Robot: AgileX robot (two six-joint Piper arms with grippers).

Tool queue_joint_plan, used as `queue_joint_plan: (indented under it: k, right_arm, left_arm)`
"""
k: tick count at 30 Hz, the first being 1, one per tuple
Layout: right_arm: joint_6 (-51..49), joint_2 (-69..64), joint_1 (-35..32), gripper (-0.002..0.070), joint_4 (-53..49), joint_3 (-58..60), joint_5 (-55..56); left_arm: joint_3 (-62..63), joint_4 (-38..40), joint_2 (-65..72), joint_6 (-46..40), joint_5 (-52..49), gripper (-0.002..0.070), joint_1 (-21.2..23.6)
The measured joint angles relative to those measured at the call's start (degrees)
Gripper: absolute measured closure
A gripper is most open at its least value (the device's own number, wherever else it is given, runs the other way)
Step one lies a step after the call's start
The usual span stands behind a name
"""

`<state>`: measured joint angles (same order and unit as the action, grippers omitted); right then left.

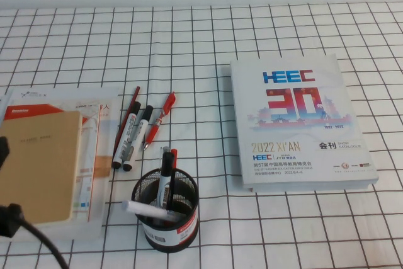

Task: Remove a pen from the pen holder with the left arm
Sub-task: 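Take a marker out of the pen holder and lay it on the table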

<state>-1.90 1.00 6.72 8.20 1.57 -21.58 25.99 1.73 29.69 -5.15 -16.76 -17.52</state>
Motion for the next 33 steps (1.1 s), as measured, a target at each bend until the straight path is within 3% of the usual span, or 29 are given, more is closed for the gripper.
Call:
queue_joint_plan:
  k: [11, 21, 33]
  right_arm:
    - [0.0, 0.0, 0.0, 0.0691, 0.0, 0.0, 0.0]
    - [0.0, 0.0, 0.0, 0.0691, 0.0, 0.0, 0.0]
    - [0.0, 0.0, 0.0, 0.0691, 0.0, 0.0, 0.0]
  left_arm:
    - [-17.7, -0.7, -20.0, -4.9, 11.8, 0.0678, 9.3]
    - [-25.6, 2.2, -30.0, -4.5, 10.6, 0.0678, 14.1]
    - [-27.4, -1.7, -30.1, -3.6, -0.3, 0.0678, 14.3]
